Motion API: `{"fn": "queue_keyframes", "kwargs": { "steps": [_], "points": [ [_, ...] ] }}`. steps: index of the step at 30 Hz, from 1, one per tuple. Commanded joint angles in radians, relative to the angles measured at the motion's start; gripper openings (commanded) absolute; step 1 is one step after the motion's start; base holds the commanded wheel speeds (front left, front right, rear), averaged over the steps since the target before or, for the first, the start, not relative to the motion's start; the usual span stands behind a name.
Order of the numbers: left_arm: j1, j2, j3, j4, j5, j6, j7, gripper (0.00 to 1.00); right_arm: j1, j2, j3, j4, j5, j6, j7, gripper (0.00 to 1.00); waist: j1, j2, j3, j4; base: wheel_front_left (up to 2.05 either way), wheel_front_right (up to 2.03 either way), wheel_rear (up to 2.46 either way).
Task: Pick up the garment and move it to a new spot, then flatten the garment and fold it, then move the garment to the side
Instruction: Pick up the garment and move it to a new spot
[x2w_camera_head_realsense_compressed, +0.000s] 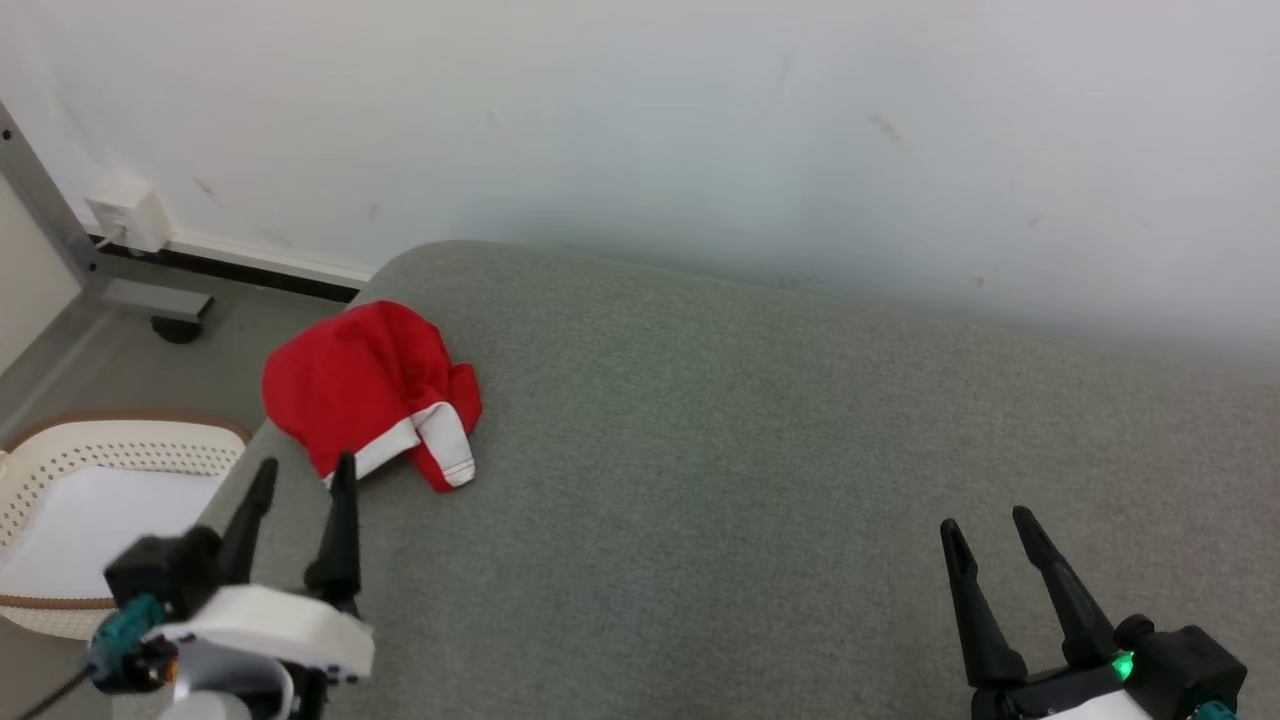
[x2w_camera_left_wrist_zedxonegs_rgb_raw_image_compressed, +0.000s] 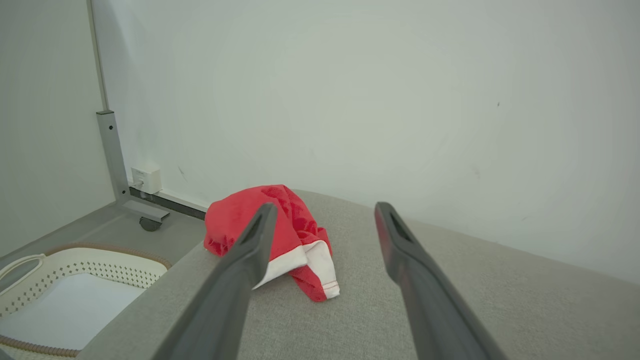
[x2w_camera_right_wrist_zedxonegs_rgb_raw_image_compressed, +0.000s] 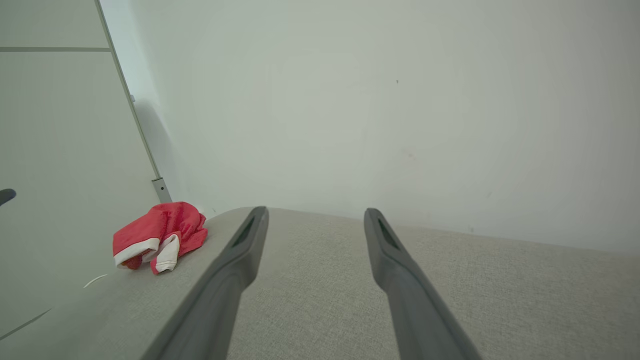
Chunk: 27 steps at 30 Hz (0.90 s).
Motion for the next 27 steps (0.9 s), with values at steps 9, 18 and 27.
{"fn": "queue_keyframes", "kwargs": {
  "steps": [9, 18, 27],
  "points": [
    [-0.272, 0.132, 0.079, 0.060, -0.064, 0.045, 0.297, 1.00, -0.088, -0.020, -0.002, -0.083, 0.022, -0.002, -0.003, 1.00, -0.0001, -0.0001, 0.144, -0.101, 0.00, 0.00, 0.00],
    [-0.484, 0.234, 0.164, 0.339, -0.134, 0.055, 0.369, 1.00, -0.147, -0.036, 0.011, -0.150, 0.006, -0.002, -0.003, 1.00, -0.0001, -0.0001, 0.259, -0.165, 0.00, 0.00, 0.00],
    [-0.623, 0.296, 0.184, 0.598, -0.166, 0.050, 0.385, 1.00, -0.196, -0.018, 0.014, -0.186, -0.005, -0.002, -0.003, 1.00, -0.0001, -0.0001, 0.360, -0.239, 0.00, 0.00, 0.00]
  ]
}}
